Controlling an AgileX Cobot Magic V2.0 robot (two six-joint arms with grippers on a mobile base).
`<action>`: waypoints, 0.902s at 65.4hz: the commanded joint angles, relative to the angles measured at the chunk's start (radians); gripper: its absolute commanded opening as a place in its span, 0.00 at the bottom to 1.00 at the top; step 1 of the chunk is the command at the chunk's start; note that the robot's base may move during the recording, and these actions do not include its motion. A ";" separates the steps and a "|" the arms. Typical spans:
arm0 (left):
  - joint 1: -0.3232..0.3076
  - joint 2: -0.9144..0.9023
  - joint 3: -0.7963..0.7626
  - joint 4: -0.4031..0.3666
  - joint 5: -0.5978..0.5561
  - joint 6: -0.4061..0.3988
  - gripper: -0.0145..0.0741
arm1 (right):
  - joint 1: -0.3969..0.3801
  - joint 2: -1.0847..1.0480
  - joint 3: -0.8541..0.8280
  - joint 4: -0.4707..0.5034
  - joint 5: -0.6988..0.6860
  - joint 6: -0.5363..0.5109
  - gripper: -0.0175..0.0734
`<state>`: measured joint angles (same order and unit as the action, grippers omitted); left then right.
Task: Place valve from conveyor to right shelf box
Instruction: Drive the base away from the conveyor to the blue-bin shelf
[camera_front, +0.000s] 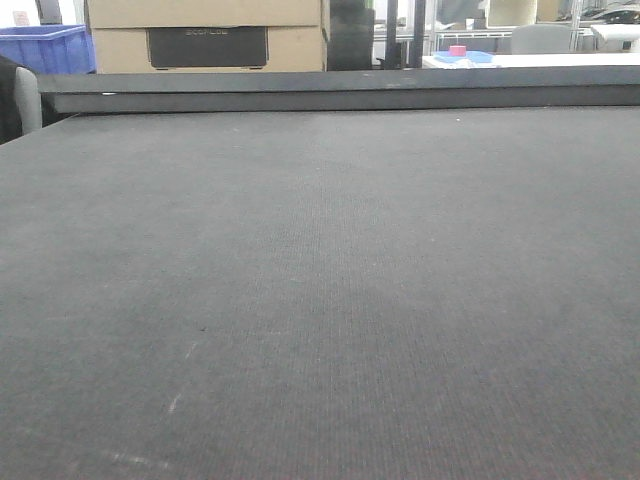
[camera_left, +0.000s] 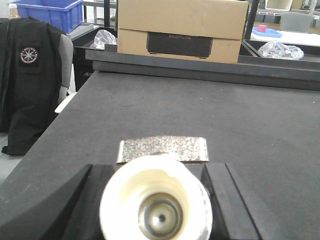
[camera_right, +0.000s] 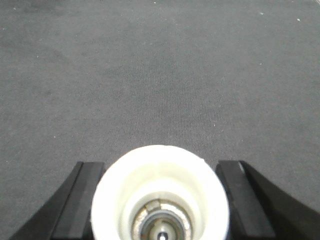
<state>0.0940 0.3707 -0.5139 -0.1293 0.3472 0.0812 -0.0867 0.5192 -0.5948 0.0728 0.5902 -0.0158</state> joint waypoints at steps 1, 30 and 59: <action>0.001 -0.010 -0.005 -0.007 -0.058 -0.002 0.04 | 0.000 -0.011 -0.006 -0.007 -0.083 -0.005 0.01; 0.001 -0.010 -0.005 -0.007 -0.058 -0.002 0.04 | 0.000 -0.011 -0.006 -0.007 -0.083 -0.005 0.01; 0.001 -0.028 -0.005 -0.007 -0.058 -0.002 0.04 | 0.000 -0.011 -0.006 -0.007 -0.085 -0.005 0.01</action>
<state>0.0940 0.3602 -0.5139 -0.1293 0.3465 0.0812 -0.0867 0.5192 -0.5935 0.0746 0.5885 -0.0158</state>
